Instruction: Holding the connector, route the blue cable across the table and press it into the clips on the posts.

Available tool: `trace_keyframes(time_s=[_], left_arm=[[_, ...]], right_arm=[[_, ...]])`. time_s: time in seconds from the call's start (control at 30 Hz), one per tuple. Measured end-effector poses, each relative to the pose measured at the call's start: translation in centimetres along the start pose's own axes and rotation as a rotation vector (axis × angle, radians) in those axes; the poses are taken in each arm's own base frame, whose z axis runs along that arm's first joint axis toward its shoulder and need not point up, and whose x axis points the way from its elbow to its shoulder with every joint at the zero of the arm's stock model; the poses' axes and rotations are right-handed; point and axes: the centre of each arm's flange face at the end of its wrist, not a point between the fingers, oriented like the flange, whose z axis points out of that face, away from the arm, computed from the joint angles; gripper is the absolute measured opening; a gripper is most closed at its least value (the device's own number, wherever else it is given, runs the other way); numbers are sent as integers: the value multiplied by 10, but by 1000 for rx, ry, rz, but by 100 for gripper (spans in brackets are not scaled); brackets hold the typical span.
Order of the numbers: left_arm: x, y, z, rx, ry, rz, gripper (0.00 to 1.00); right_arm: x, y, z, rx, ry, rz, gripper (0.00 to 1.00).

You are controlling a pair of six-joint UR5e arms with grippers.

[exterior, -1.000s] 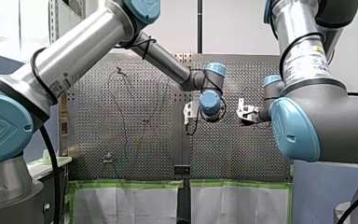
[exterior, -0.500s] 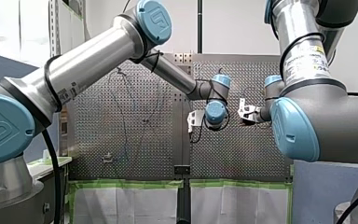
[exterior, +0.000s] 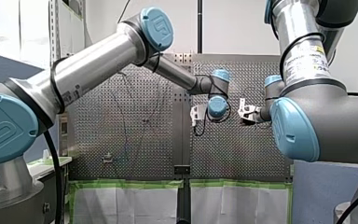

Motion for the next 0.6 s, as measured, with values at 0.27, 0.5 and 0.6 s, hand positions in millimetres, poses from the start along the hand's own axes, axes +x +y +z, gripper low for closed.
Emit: trace_keyframes(time_s=[0.27, 0.5, 0.6], left_arm=[[22, 0, 14, -8, 22, -2, 98], [22, 2, 16, -18, 22, -14, 98], [21, 3, 16, -20, 23, -35, 98]], right_arm=[[0, 0, 0, 1, 0, 0, 0], [0, 0, 0, 1, 0, 0, 0], [0, 0, 0, 1, 0, 0, 0]])
